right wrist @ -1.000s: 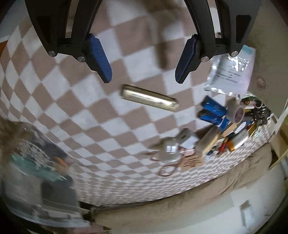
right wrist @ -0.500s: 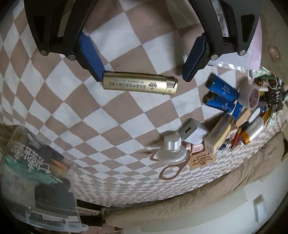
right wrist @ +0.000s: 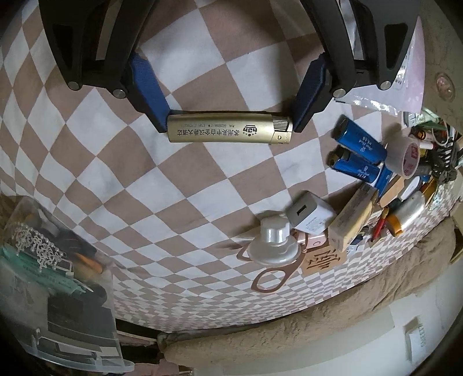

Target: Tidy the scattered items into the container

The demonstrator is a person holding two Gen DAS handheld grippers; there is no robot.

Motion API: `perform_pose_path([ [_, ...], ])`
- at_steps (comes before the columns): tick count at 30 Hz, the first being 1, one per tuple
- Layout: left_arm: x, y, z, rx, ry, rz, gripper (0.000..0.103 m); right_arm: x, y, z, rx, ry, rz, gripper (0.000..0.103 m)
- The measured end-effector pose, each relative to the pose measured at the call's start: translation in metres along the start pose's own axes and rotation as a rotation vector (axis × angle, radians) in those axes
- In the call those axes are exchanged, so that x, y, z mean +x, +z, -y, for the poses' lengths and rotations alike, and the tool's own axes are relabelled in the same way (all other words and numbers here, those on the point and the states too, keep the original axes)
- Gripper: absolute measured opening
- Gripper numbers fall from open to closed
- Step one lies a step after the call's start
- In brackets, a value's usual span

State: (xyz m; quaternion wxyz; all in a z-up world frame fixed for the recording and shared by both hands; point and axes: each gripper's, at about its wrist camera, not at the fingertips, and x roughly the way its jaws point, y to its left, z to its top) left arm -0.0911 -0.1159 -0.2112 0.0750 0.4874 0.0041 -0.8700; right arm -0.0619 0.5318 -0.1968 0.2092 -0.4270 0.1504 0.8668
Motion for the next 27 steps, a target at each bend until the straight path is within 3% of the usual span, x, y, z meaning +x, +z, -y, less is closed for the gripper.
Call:
perform_pose_path([
  [10,0.003,0.006,-0.008,-0.06,0.004,0.025,0.1,-0.004,-0.006,-0.008,-0.044,0.0,0.005,0.084],
  [15,0.005,0.002,-0.005,-0.003,0.06,0.003,0.095,-0.004,-0.006,-0.008,-0.044,0.001,0.005,0.084],
  [24,0.014,0.008,0.004,0.014,0.067,0.04,0.097,-0.004,-0.007,-0.009,-0.051,-0.005,0.005,0.084],
  [27,0.013,0.008,0.005,0.026,0.058,0.044,0.087,-0.004,-0.007,-0.009,-0.051,-0.005,0.005,0.084],
])
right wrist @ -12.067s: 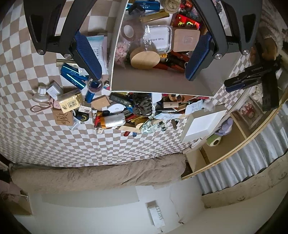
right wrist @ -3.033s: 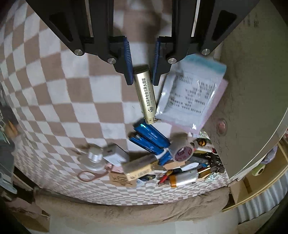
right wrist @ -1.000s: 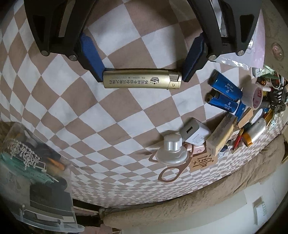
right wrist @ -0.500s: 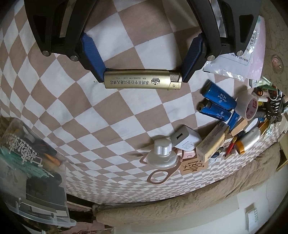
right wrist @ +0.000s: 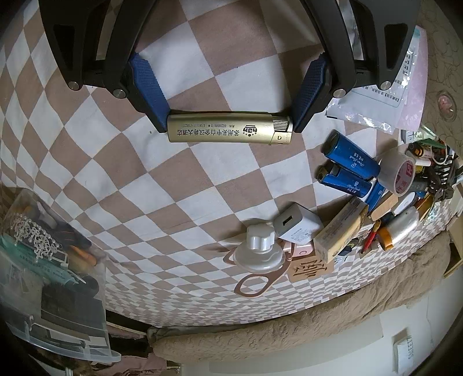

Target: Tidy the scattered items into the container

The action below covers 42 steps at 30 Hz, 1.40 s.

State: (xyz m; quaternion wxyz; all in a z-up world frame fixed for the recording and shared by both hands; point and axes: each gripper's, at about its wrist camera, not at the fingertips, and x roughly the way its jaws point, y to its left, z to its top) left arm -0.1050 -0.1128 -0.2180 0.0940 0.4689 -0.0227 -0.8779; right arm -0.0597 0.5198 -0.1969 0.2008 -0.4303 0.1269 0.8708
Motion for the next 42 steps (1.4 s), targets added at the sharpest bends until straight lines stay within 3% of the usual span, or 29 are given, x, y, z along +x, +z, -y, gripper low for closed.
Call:
perform_pose_path([
  [4,-0.005,0.0,0.003,0.016,-0.016,0.008,0.066,0.0,0.0,0.0,0.001,0.002,0.001,0.084],
  [6,-0.008,0.0,0.006,0.027,-0.02,0.013,0.062,-0.002,-0.001,-0.001,-0.003,0.008,0.004,0.084],
  [19,-0.019,0.0,0.004,0.006,-0.043,0.036,0.061,-0.02,-0.003,-0.01,-0.049,0.042,0.034,0.083],
  [42,-0.097,0.013,0.033,0.043,-0.184,0.243,0.061,-0.108,0.004,-0.05,-0.181,0.174,0.207,0.083],
])
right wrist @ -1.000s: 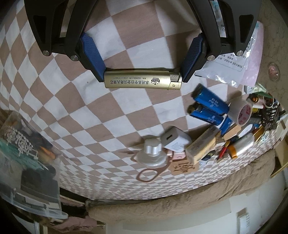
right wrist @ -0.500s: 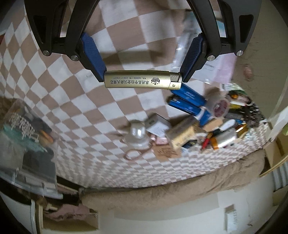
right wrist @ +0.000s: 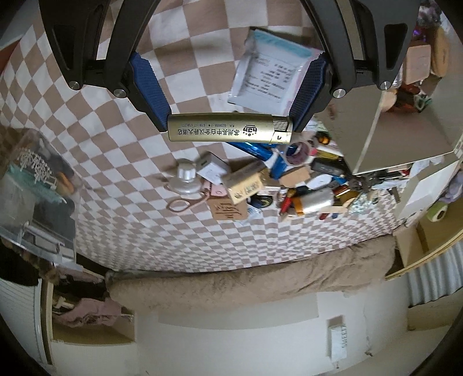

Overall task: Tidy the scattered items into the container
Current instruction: 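Carry the blue bag with the left tool while the right tool carries the lighter over the box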

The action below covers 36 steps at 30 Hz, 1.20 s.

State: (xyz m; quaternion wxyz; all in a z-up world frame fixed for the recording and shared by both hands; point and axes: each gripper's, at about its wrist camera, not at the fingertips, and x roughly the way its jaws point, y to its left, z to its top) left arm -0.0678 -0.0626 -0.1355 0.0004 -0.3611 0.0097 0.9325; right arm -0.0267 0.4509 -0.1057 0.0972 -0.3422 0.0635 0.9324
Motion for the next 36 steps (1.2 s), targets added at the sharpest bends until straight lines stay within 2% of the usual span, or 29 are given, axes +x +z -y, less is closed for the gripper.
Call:
perform_pose_path([
  [10,-0.023,0.005,0.021,0.035,-0.073,0.049,0.061,-0.027,0.002,-0.029,-0.076,0.079,0.02,0.084],
  [21,-0.041,0.015,0.046,0.083,-0.174,0.068,0.061,-0.048,0.009,-0.057,-0.111,0.188,0.034,0.083],
  [26,-0.045,0.028,0.06,0.119,-0.232,0.045,0.061,-0.051,0.02,-0.071,-0.113,0.26,-0.008,0.083],
  [32,-0.045,0.038,0.075,0.172,-0.247,0.031,0.062,-0.058,0.032,-0.088,-0.131,0.31,-0.015,0.084],
  [36,-0.042,0.048,0.085,0.19,-0.296,0.009,0.062,-0.059,0.036,-0.105,-0.165,0.351,-0.038,0.084],
])
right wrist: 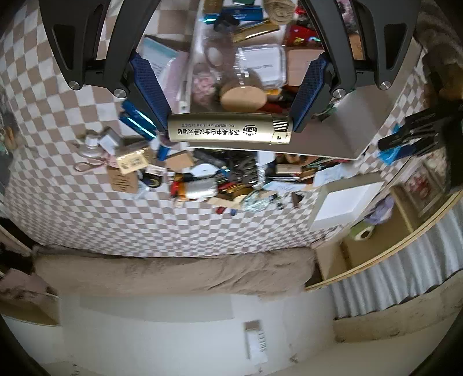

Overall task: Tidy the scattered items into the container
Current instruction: 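Carry the blue bag with the left tool while the right tool carries the lighter over the box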

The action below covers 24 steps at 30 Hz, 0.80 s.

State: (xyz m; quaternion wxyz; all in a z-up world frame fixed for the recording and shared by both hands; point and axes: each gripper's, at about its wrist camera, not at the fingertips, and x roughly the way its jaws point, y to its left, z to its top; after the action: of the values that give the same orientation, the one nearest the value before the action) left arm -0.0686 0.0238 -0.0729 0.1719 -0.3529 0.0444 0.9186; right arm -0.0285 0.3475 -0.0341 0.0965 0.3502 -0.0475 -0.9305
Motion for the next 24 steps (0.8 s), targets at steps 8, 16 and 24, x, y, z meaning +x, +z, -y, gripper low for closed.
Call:
perform_pose_path([
  [8,0.007,0.007,0.021,0.044,-0.074,-0.021,0.062,0.015,0.01,-0.025,-0.026,0.087,-0.065,0.083],
  [16,0.015,-0.004,0.026,0.077,-0.089,-0.062,0.062,0.044,0.012,-0.045,-0.026,0.136,-0.157,0.083],
  [24,0.008,-0.002,0.016,0.052,-0.084,-0.025,0.062,0.093,0.003,-0.065,0.011,0.187,-0.327,0.083],
])
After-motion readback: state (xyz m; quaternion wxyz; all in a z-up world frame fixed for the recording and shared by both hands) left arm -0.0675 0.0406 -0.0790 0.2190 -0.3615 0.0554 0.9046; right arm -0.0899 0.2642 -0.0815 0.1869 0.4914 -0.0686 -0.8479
